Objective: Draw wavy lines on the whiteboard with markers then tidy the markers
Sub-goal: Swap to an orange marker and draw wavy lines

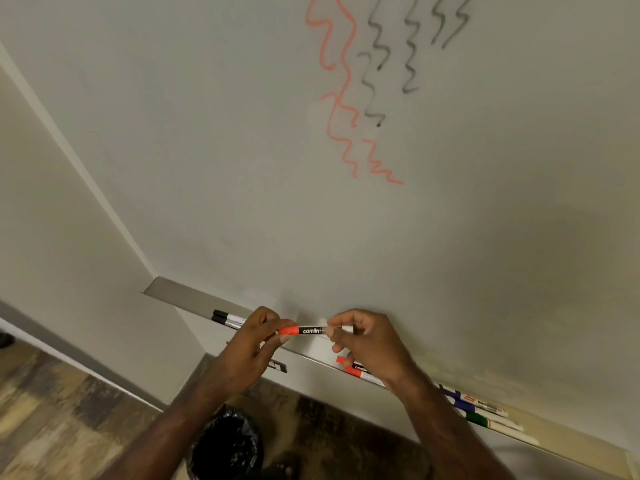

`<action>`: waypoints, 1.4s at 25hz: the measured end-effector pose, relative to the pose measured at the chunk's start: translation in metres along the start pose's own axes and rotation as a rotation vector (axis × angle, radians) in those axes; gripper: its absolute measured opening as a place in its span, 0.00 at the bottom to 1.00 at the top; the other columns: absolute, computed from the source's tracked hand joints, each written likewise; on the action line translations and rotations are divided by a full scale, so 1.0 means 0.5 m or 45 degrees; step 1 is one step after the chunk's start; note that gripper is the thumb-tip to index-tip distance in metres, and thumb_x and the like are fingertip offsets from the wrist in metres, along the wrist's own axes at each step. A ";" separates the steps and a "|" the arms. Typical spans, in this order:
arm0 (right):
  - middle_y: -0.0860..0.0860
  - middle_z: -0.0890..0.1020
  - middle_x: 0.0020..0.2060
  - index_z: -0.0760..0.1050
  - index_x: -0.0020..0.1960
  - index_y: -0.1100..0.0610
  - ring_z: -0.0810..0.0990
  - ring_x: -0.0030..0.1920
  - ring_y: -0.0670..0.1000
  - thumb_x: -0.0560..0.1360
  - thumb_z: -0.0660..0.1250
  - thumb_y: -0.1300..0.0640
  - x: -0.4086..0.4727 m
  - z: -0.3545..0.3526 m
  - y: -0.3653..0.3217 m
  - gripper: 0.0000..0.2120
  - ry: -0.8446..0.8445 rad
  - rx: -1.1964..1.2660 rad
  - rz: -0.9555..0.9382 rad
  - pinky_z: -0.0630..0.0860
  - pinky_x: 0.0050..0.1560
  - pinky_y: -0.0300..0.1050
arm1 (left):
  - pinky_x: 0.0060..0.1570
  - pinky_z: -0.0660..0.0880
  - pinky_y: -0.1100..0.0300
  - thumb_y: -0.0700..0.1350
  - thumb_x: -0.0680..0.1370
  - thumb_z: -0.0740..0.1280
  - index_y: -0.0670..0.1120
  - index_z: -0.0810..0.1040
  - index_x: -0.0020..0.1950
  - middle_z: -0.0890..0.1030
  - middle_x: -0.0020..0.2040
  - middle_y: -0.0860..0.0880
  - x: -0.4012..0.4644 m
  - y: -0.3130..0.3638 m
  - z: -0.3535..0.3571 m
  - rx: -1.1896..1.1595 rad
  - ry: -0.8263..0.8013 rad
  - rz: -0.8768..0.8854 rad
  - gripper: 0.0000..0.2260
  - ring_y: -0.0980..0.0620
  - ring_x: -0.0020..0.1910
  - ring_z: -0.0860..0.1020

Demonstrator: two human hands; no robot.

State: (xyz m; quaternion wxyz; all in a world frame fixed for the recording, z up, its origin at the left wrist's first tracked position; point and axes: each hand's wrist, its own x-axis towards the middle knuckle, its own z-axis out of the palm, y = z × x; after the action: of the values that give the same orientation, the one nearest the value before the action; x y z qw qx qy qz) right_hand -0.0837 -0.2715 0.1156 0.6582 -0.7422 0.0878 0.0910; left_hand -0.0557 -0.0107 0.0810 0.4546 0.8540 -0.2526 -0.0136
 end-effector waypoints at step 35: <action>0.53 0.81 0.58 0.84 0.62 0.56 0.77 0.61 0.53 0.80 0.67 0.62 0.171 0.195 0.254 0.14 0.149 -1.160 0.121 0.73 0.64 0.43 | 0.43 0.74 0.57 0.48 0.76 0.72 0.55 0.86 0.53 0.81 0.45 0.56 0.125 -0.377 0.039 0.794 -0.616 0.398 0.07 0.52 0.47 0.77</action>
State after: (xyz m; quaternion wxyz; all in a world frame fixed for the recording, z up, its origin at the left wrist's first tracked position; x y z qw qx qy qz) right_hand -0.0345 -0.1906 -0.0395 0.2541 -0.9548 0.1097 0.1084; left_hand 0.0729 0.0331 -0.0652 0.0987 0.8742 -0.4706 -0.0674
